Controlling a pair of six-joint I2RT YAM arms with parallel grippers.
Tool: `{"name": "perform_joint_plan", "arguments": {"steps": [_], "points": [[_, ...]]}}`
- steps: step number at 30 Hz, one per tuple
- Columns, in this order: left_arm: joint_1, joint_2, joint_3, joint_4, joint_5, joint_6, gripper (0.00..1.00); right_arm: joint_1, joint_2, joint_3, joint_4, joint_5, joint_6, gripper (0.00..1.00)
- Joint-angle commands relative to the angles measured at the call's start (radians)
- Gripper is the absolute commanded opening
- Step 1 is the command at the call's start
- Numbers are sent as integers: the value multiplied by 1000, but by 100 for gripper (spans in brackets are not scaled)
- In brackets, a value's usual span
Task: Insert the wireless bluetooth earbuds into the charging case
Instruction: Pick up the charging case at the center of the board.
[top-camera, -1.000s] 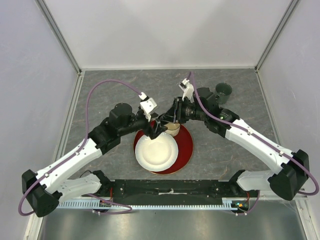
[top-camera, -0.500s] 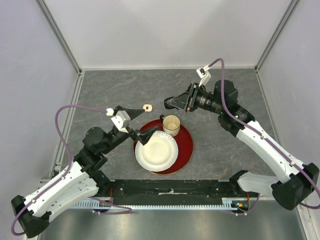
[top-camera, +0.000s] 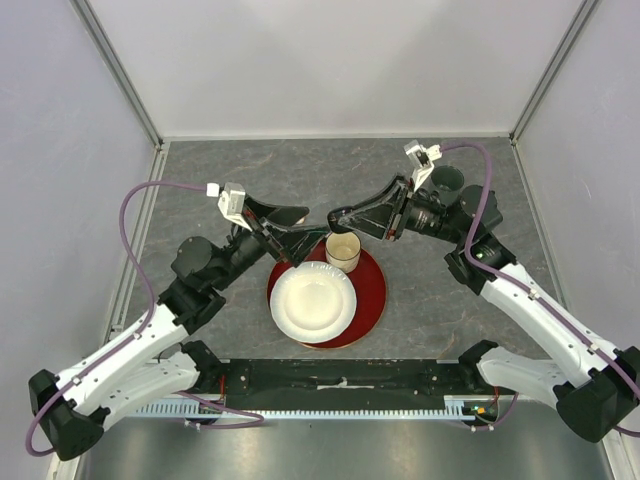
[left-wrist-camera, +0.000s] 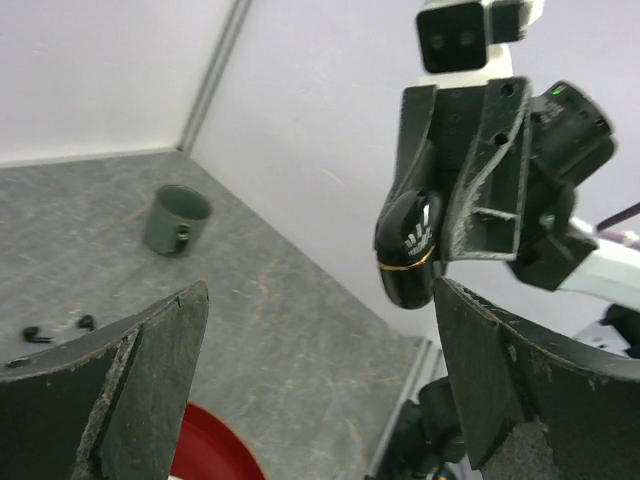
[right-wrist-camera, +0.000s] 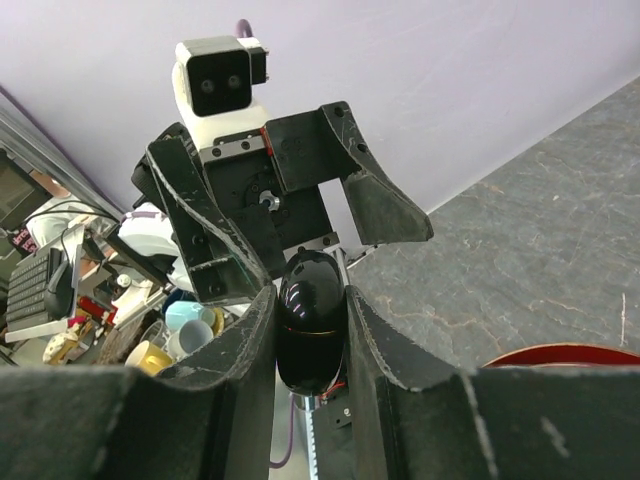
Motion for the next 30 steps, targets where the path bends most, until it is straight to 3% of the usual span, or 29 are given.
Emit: {"name": "perform_joint_plan", "arguments": {"steps": [1, 5, 14, 26, 30], "points": [[3, 19, 33, 123, 101, -177, 98, 3, -23, -35, 172, -13, 43, 8], [5, 55, 14, 190, 150, -248, 94, 2, -29, -46, 187, -6, 50, 9], [5, 163, 48, 272, 234, -323, 70, 2, -38, -66, 187, 5, 65, 9], [5, 215, 102, 264, 279, -323, 65, 3, -34, -70, 155, 5, 57, 10], [5, 227, 114, 267, 288, -321, 58, 2, -18, -66, 138, -4, 57, 10]]}}
